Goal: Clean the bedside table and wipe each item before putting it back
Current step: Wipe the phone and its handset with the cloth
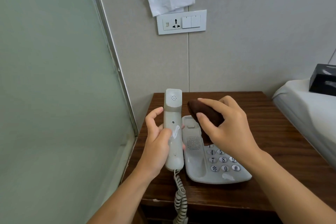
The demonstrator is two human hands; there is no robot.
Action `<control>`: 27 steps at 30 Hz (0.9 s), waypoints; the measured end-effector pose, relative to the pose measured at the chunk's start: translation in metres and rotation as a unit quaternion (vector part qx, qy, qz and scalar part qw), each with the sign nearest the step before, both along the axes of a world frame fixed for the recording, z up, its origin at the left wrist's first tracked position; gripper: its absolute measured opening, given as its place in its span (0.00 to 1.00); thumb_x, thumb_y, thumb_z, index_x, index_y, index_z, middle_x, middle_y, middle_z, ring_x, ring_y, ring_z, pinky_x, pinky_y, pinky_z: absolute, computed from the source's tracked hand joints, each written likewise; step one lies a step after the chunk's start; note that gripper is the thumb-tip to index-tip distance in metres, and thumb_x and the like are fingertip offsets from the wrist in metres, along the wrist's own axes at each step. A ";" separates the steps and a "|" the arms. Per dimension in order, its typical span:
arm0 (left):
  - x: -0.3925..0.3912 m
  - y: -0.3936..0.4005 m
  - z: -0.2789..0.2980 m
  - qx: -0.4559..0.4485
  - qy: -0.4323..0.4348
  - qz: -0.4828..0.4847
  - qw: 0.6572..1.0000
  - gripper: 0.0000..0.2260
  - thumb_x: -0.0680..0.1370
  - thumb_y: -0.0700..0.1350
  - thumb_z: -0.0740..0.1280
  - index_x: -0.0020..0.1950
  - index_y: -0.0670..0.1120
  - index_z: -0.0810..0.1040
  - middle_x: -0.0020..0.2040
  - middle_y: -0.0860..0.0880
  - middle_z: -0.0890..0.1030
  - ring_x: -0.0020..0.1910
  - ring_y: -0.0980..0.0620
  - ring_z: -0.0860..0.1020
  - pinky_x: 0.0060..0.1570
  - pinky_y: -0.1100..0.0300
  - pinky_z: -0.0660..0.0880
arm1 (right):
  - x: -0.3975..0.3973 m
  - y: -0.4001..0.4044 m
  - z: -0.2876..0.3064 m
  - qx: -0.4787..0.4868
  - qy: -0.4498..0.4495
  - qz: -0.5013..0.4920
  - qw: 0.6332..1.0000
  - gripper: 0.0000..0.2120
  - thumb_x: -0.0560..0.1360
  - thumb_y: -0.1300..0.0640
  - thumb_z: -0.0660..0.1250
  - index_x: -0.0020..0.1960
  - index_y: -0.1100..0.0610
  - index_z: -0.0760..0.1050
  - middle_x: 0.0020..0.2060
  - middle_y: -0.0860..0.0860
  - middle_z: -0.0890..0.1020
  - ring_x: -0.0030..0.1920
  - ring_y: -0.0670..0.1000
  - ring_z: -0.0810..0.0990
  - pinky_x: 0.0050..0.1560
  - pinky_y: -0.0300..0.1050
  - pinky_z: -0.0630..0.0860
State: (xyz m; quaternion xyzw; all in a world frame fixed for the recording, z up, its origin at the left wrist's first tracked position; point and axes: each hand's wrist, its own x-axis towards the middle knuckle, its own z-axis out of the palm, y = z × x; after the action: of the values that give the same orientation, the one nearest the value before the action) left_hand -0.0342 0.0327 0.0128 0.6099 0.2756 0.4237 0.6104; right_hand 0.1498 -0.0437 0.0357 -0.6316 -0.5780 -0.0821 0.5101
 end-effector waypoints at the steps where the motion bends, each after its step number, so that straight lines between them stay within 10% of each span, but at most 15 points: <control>1: 0.001 0.001 -0.001 -0.008 -0.009 -0.005 1.000 0.23 0.85 0.35 0.56 0.71 0.62 0.62 0.54 0.41 0.84 0.35 0.39 0.80 0.38 0.49 0.79 | -0.002 0.000 -0.001 -0.002 -0.009 0.011 1.000 0.20 0.75 0.50 0.74 0.67 0.48 0.81 0.44 0.46 0.72 0.45 0.44 0.76 0.45 0.29 0.71; 9: 0.005 -0.005 0.001 0.004 -0.055 -0.045 0.997 0.23 0.86 0.58 0.50 0.68 0.46 0.75 0.56 0.37 0.80 0.51 0.45 0.79 0.49 0.53 0.78 | -0.024 0.008 -0.015 -0.059 -0.114 0.076 0.989 0.24 0.77 0.43 0.66 0.71 0.49 0.78 0.48 0.50 0.71 0.47 0.51 0.74 0.45 0.50 0.79; 16: 0.001 -0.009 -0.007 0.049 -0.011 -0.032 0.998 0.32 0.81 0.66 0.59 0.82 0.52 0.60 0.70 0.49 0.79 0.70 0.51 0.76 0.67 0.54 0.74 | -0.024 -0.014 0.005 -0.140 -0.208 0.216 0.943 0.19 0.76 0.46 0.69 0.66 0.43 0.80 0.47 0.45 0.71 0.46 0.43 0.72 0.47 0.38 0.74; 22: -0.005 -0.007 -0.005 0.126 -0.010 -0.090 0.988 0.49 0.72 0.37 0.75 0.83 0.57 0.47 0.76 0.46 0.71 0.74 0.45 0.73 0.67 0.52 0.75 | -0.009 0.005 0.015 -0.069 -0.144 0.068 0.985 0.20 0.74 0.48 0.71 0.66 0.46 0.81 0.44 0.49 0.70 0.40 0.47 0.72 0.40 0.40 0.69; 27: -0.012 -0.004 -0.008 0.123 0.013 -0.139 0.983 0.58 0.69 0.26 0.77 0.82 0.60 0.45 0.71 0.45 0.75 0.72 0.42 0.75 0.64 0.51 0.77 | -0.018 -0.016 0.002 -0.116 -0.164 0.180 0.963 0.20 0.76 0.46 0.69 0.67 0.46 0.80 0.45 0.47 0.70 0.44 0.45 0.72 0.45 0.33 0.70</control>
State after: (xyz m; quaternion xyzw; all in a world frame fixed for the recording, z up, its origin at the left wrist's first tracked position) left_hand -0.0464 0.0288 0.0044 0.7179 0.1416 0.3572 0.5805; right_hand 0.1317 -0.0600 0.0379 -0.5501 -0.7631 -0.0240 0.3383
